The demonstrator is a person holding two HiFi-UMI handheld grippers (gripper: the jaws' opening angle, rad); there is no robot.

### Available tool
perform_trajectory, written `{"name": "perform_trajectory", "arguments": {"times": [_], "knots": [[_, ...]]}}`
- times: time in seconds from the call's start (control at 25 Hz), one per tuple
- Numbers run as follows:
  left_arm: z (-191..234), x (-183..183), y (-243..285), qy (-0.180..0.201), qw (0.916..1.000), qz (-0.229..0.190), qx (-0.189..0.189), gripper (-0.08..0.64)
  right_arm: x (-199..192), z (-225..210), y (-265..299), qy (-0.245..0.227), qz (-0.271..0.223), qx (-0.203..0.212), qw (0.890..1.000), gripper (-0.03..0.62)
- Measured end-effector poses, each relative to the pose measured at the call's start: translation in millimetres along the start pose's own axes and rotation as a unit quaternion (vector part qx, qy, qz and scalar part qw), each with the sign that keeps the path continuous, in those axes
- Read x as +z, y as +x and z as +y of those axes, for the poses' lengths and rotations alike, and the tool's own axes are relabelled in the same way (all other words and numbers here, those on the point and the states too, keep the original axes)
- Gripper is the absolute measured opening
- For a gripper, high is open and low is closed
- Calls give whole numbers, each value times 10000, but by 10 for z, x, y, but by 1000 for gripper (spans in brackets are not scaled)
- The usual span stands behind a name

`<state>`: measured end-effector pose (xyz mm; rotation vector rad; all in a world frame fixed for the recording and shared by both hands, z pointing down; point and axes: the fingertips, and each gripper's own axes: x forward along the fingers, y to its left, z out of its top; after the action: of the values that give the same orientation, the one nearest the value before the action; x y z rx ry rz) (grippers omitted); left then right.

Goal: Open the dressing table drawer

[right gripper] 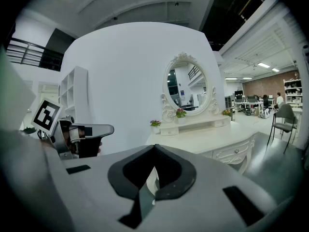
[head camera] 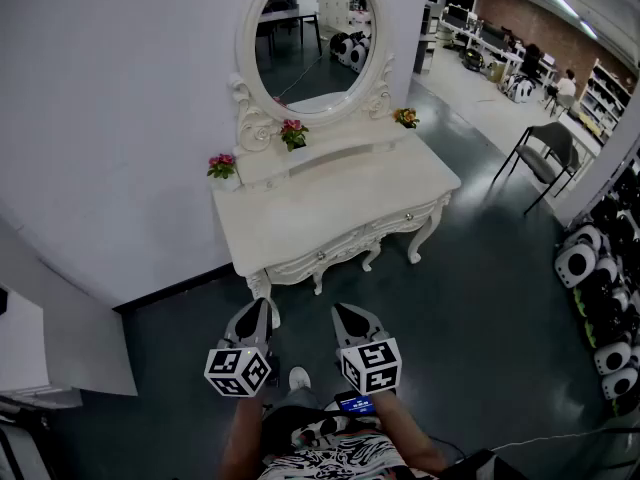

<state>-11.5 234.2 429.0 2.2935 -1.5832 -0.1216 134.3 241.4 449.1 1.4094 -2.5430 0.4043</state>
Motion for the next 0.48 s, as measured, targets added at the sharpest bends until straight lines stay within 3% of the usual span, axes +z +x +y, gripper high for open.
{"name": "perform_trajectory", "arguments": {"times": [0.48], "knots": [[-6,-29,107,90,9999,74,68,2,46,-97,60,130,-52,85,9999,3]]}}
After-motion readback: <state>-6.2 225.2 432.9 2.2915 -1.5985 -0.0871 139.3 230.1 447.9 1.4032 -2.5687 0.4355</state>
